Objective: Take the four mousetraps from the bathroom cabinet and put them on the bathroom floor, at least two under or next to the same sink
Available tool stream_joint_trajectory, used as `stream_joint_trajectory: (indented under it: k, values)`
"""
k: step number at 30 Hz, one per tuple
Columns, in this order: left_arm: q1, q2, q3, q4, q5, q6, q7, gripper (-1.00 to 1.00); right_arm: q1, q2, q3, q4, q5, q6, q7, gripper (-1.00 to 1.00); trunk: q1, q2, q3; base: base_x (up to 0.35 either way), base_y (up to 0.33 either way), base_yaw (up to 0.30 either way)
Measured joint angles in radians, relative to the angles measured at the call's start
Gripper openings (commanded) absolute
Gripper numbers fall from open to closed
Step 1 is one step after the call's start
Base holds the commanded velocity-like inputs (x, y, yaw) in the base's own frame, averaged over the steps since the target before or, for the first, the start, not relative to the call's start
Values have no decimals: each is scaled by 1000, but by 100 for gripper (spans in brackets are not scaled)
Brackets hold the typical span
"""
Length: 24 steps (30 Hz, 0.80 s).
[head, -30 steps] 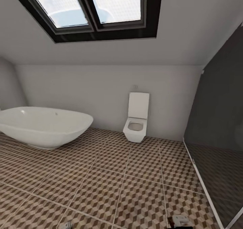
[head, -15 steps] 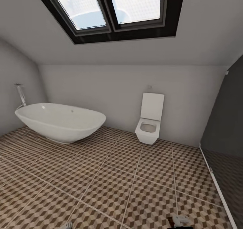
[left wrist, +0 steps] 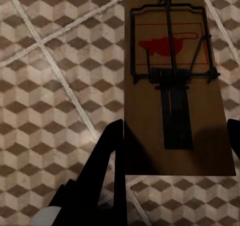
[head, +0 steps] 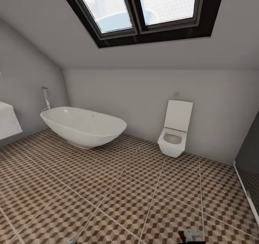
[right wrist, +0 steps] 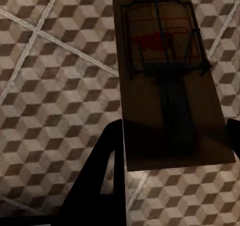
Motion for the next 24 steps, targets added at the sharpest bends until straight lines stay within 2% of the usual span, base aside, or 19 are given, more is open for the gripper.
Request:
stream_joint_trajectory:
  k: [17, 24]
  values:
    - [0, -6, -1, -5, -7, -1, 0, -100, 0, 1, 0, 0, 0, 0, -1, -100, 0, 0, 0, 0, 0, 273]
    - [0, -17, -1, -6, -9, -1, 1, -100, 1, 2, 0, 0, 0, -2, 0, -100, 0, 0, 0, 0, 0, 273]
